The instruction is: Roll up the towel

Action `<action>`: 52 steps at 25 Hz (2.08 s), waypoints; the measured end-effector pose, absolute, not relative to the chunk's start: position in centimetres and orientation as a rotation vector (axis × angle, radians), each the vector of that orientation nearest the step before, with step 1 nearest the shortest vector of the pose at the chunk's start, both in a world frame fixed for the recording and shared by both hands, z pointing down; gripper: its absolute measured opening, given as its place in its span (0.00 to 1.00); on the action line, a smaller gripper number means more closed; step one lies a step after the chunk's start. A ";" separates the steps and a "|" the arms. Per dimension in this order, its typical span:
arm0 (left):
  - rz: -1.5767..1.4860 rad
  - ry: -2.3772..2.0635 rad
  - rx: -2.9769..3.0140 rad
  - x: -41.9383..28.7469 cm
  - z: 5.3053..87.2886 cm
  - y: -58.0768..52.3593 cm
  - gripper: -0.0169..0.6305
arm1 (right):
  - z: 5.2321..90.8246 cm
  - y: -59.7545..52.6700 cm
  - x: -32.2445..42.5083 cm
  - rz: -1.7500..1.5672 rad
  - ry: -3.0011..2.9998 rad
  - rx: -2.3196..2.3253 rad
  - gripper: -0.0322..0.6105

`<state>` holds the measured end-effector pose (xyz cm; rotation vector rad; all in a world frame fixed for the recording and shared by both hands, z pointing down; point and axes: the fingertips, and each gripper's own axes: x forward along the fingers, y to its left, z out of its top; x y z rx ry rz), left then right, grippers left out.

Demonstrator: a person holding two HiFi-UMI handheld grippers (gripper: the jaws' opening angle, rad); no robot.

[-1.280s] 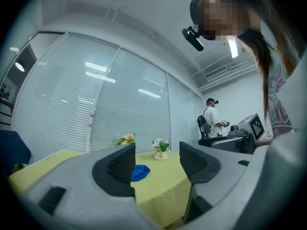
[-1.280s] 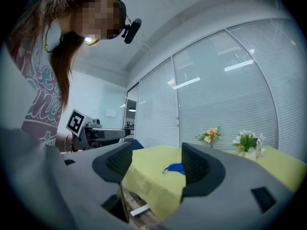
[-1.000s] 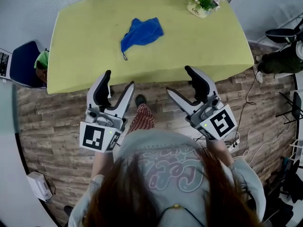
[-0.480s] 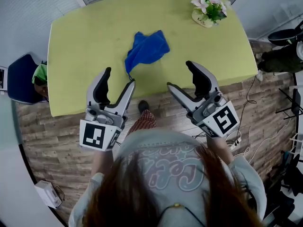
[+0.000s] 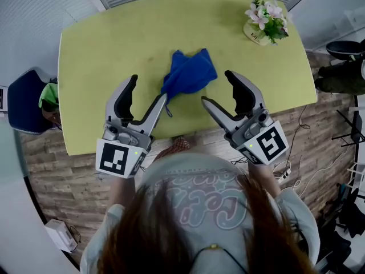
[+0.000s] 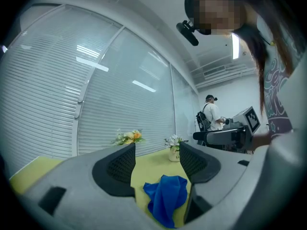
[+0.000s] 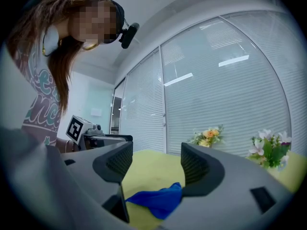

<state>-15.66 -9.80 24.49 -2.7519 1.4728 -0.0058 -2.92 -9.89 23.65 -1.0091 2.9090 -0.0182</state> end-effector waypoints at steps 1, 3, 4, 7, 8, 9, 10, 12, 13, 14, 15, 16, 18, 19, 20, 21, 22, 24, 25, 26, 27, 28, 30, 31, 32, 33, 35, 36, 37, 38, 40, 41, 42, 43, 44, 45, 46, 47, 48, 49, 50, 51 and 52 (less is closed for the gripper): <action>-0.005 1.470 -2.754 -15.8 24.5 -10.3 0.46 | 23.8 -10.4 -3.1 -0.024 2.909 -1.014 0.53; -0.004 1.465 -2.760 -16.1 24.6 -11.4 0.47 | 24.0 -11.4 -3.3 -0.032 2.904 -1.019 0.53; -0.008 1.460 -2.763 -16.2 24.7 -11.8 0.47 | 24.0 -11.9 -3.4 -0.030 2.902 -1.018 0.53; -0.018 1.454 -2.785 -16.1 25.2 -12.7 0.47 | 24.4 -12.9 -3.4 -0.031 2.910 -1.028 0.52; -0.014 1.451 -2.792 -16.1 25.2 -13.0 0.47 | 24.6 -13.3 -3.4 -0.034 2.911 -1.036 0.52; -0.002 1.440 -2.793 -16.1 25.2 -13.3 0.46 | 24.7 -13.7 -3.3 -0.036 2.909 -1.044 0.52; 0.016 1.426 -2.791 -16.0 25.1 -13.6 0.47 | 24.8 -14.0 -3.2 -0.036 2.904 -1.049 0.52; 0.028 1.418 -2.790 -16.1 25.1 -14.0 0.47 | 24.9 -14.5 -3.1 -0.033 2.901 -1.048 0.50; 0.022 1.426 -2.791 -16.1 25.2 -14.1 0.46 | 25.0 -14.6 -3.0 -0.033 2.904 -1.045 0.50; 0.008 1.438 -2.791 -16.1 25.4 -14.0 0.46 | 25.1 -14.7 -2.9 -0.035 2.908 -1.044 0.50; -0.009 1.451 -2.791 -16.1 25.6 -14.0 0.46 | 25.3 -14.8 -2.8 -0.040 2.913 -1.044 0.50; -0.026 1.465 -2.791 -16.1 25.8 -14.0 0.47 | 25.5 -14.9 -2.5 -0.050 2.917 -1.044 0.50; -0.058 1.496 -2.790 -15.9 26.2 -14.0 0.46 | 25.9 -15.1 -2.2 -0.072 2.927 -1.027 0.48; -0.063 1.507 -2.785 -15.8 26.3 -14.1 0.46 | 25.9 -15.1 -2.1 -0.073 2.932 -1.009 0.48; -0.061 1.516 -2.777 -15.7 26.2 -14.1 0.47 | 25.8 -15.2 -2.1 -0.066 2.936 -0.989 0.48; -0.057 1.522 -2.766 -15.5 26.1 -14.1 0.46 | 25.6 -15.3 -2.0 -0.056 2.940 -0.968 0.48; -0.056 1.528 -2.752 -15.3 26.0 -14.1 0.47 | 25.6 -15.4 -1.9 -0.050 2.946 -0.948 0.48; -0.078 1.547 -2.717 -15.1 25.9 -14.1 0.46 | 25.6 -15.8 -1.7 -0.075 2.956 -0.900 0.48; -0.090 1.569 -2.703 -15.0 25.9 -14.2 0.46 | 25.7 -16.0 -1.5 -0.097 2.962 -0.870 0.47; -0.093 1.596 -2.692 -15.0 25.8 -14.2 0.46 | 25.9 -16.2 -1.2 -0.108 2.977 -0.844 0.47; -0.088 1.621 -2.686 -14.8 25.7 -14.3 0.46 | 26.1 -16.4 -0.9 -0.104 2.999 -0.824 0.46; -0.081 1.639 -2.681 -14.7 25.6 -14.3 0.46 | 26.3 -16.7 -0.6 -0.092 3.021 -0.807 0.45; -0.078 1.658 -2.669 -14.2 25.6 -14.3 0.46 | 26.7 -17.3 0.1 -0.066 3.057 -0.771 0.44; -0.087 1.666 -2.659 -13.9 25.7 -14.2 0.46 | 26.8 -17.7 0.4 -0.052 3.073 -0.753 0.43; -0.100 1.674 -2.647 -13.7 25.8 -14.1 0.46 | 27.0 -18.0 0.7 -0.037 3.089 -0.735 0.42; -0.117 1.683 -2.634 -13.4 25.9 -14.0 0.46 | 27.2 -18.4 1.0 -0.018 3.106 -0.719 0.42; -0.150 1.705 -2.618 -13.0 26.4 -13.6 0.46 | 27.9 -19.0 1.5 0.044 3.150 -0.696 0.40; -0.163 1.717 -2.615 -12.9 26.6 -13.4 0.46 | 28.3 -19.4 1.7 0.085 3.175 -0.688 0.40; -0.172 1.732 -2.611 -12.8 27.0 -13.3 0.46 | 28.9 -19.8 1.9 0.128 3.205 -0.685 0.39; -0.177 1.752 -2.605 -12.9 27.3 -13.2 0.46 | 29.7 -20.4 2.1 0.169 3.239 -0.688 0.38; -0.180 1.804 -2.588 -13.0 28.2 -13.0 0.46 | 31.5 -21.3 2.3 0.241 3.310 -0.679 0.37; -0.179 1.832 -2.586 -13.0 28.8 -12.9 0.46 | 32.2 -21.6 2.2 0.272 3.329 -0.653 0.37; -0.180 1.860 -2.589 -13.0 29.4 -12.7 0.46 | 32.8 -21.9 2.1 0.287 3.343 -0.628 0.37; -0.189 1.885 -2.589 -13.0 30.1 -12.6 0.46 | 33.4 -22.3 2.2 0.283 3.362 -0.618 0.37; -0.208 1.906 -2.584 -13.0 30.7 -12.3 0.46 | 34.0 -22.7 2.3 0.277 3.384 -0.615 0.37; -0.237 1.925 -2.577 -13.0 31.4 -12.1 0.46 | 34.5 -23.2 2.3 0.278 3.404 -0.607 0.37; -0.271 1.944 -2.568 -12.9 32.0 -11.9 0.46 | 35.0 -23.5 2.4 0.283 3.421 -0.586 0.37; -0.307 1.966 -2.561 -12.9 32.6 -11.6 0.46 | 35.4 -23.9 2.3 0.293 3.436 -0.558 0.37; -0.343 1.986 -2.554 -12.8 33.2 -11.4 0.46 | 36.0 -24.2 2.2 0.311 3.453 -0.530 0.37; -0.374 1.997 -2.551 -12.8 33.6 -11.2 0.46 | 36.6 -24.5 2.0 0.336 3.472 -0.506 0.37; -0.396 1.993 -2.552 -12.7 33.9 -11.1 0.46 | 37.3 -24.9 2.0 0.366 3.490 -0.485 0.37; -0.412 1.978 -2.555 -12.5 34.1 -10.9 0.46 | 38.0 -25.1 1.9 0.405 3.508 -0.464 0.37; -0.429 1.958 -2.559 -12.4 34.3 -10.8 0.46 | 38.7 -25.3 1.9 0.455 3.526 -0.439 0.36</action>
